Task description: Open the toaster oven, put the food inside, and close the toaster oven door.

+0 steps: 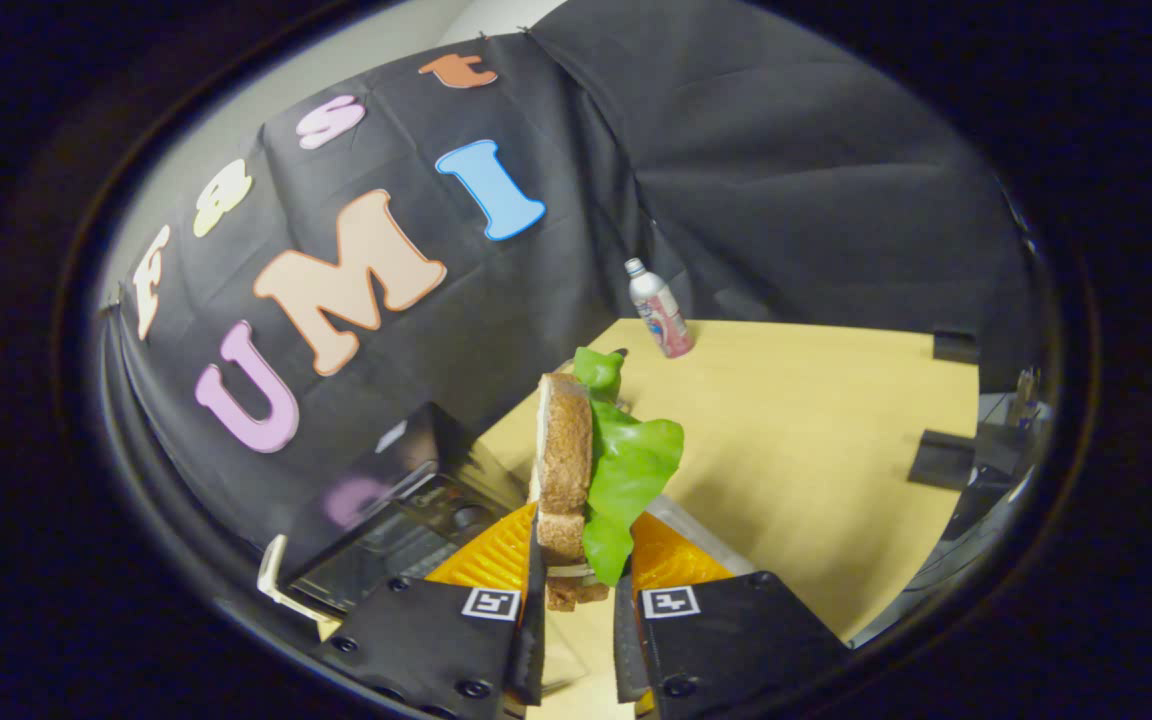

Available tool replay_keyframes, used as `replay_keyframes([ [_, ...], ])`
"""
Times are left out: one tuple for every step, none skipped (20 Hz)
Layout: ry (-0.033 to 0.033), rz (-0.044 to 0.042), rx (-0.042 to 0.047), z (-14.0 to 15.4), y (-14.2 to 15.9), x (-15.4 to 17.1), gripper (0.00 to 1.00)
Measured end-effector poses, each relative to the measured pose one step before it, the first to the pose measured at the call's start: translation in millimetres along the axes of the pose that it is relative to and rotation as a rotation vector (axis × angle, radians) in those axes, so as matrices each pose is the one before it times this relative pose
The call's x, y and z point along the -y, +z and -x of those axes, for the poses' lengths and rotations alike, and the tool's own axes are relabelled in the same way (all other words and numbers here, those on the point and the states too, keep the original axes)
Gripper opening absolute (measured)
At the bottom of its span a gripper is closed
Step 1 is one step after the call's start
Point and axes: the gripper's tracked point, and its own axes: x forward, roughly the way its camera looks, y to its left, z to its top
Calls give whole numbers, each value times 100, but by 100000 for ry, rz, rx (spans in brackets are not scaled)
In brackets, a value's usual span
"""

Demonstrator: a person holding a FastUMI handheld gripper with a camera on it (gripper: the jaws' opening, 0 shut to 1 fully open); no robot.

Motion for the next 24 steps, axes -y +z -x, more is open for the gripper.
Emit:
replay_keyframes([
  [2465,-2306,-868,242,-677,-1060,30],
  [2069,-1777,-1371,159,-1034,-789,30],
  [1452,-759,-1568,277,-1041,-749,30],
  [1203,-174,-1683,213,-1080,-676,30],
  [713,-164,-2233,30,-1198,-566,30],
  [1125,-265,-2340,98,-1319,-697,30],
  [1648,-547,-2393,-14,-1286,-794,30],
  [1636,-431,-2509,-98,-1346,-812,30],
  [1256,-425,-2210,-179,-1199,-683,30],
  [1469,-678,-2083,-246,-1211,-710,30],
  [1672,-1204,-1999,-252,-1146,-768,30],
  [1826,-1444,-1603,-267,-968,-922,30],
  [1834,-1542,-1432,-507,-775,-777,30],
  [1709,-1303,-1279,-742,-727,-646,30],
  [1134,-846,-1389,-790,-712,-444,30],
  [868,-613,-1183,-949,-603,-406,30],
  [806,-880,-1286,-881,-442,-435,30],
  [899,-1195,-1281,-689,-623,-383,30],
  [878,-1217,-1182,-916,-295,-309,30],
  [644,-1333,-988,-970,-458,-237,30],
  [302,-1392,-797,-951,-281,-97,30],
  [-130,-1518,-884,-1033,-424,62,30],
  [778,-2057,-533,-886,-173,-145,30],
  [1173,-2074,94,-876,-92,-456,30],
])
